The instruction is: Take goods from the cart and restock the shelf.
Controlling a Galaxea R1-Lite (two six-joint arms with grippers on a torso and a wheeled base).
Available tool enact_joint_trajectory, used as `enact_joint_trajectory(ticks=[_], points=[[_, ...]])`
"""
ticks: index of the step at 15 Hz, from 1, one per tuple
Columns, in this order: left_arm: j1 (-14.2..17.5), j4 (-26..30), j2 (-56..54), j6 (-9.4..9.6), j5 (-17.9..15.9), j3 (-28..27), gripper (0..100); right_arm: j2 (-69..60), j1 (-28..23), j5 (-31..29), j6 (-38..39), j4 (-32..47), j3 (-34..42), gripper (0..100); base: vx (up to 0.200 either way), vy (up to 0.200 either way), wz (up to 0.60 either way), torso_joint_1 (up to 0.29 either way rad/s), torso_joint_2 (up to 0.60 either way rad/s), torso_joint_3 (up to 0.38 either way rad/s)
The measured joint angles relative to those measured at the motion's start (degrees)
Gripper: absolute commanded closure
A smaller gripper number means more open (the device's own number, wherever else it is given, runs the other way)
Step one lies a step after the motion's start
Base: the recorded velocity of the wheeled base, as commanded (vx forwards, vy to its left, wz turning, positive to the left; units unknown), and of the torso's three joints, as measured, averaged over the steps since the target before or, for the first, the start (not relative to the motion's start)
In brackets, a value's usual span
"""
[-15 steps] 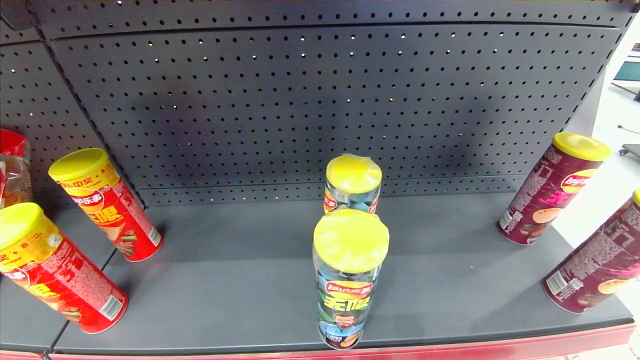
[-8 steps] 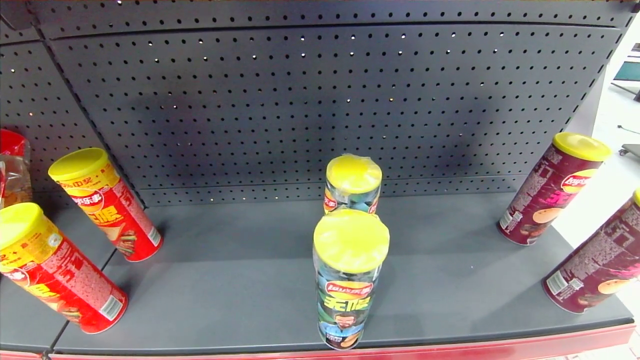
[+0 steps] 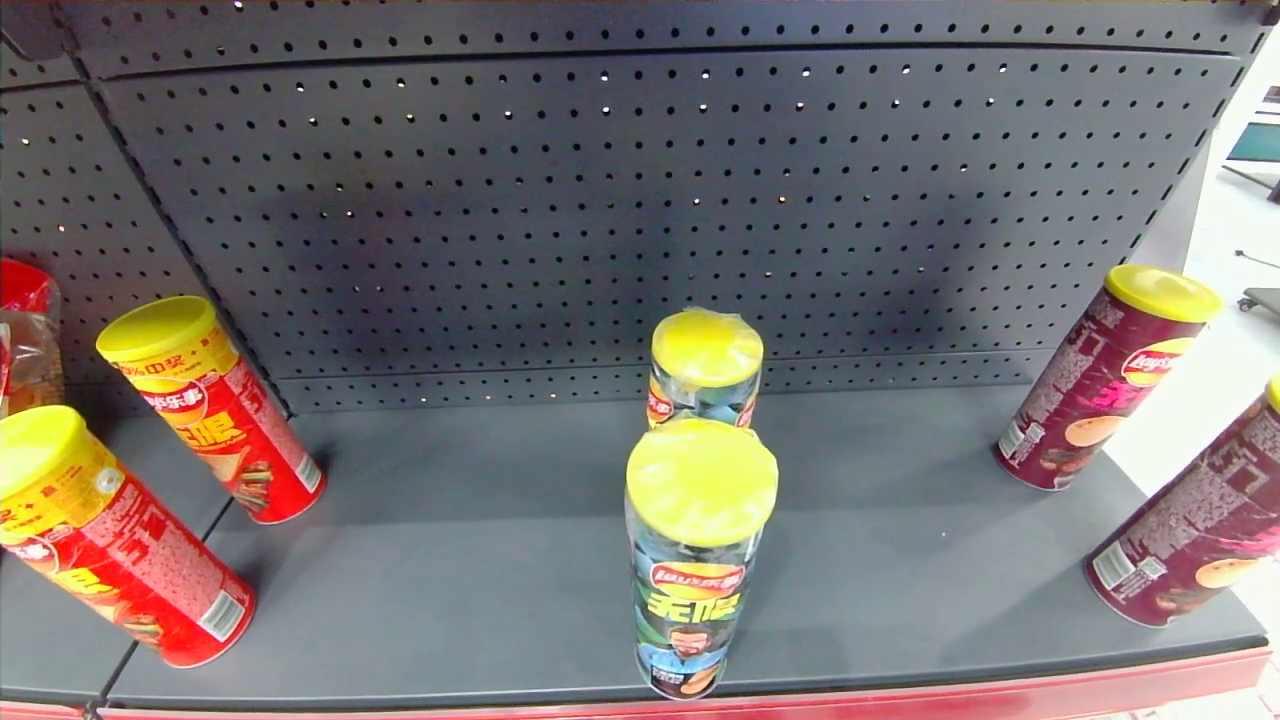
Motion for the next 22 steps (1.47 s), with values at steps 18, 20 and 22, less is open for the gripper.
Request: enact_joint_trajectory(ticks=[18, 20, 22], points=[[-7.85, 0.00, -5.01, -0.13, 4.06, 0.10, 0, 0.00, 0.00, 0.06, 0.07, -0.02, 0.00, 0, -0.033, 0.000, 0.00, 0.002, 0.00, 0.000], [-7.83, 0.00, -5.01, -0.13, 4.04, 0.10, 0, 0.00, 0.01, 0.09, 0.07, -0.05, 0.00, 0, -0.200, 0.000, 0.00, -0.005, 0.00, 0.005], [-7.83, 0.02, -5.01, -0.16, 4.04, 0.10, 0, 0.00, 0.06, 0.09, 0.12, -0.05, 0.00, 0, -0.200, 0.000, 0.00, -0.005, 0.00, 0.002]])
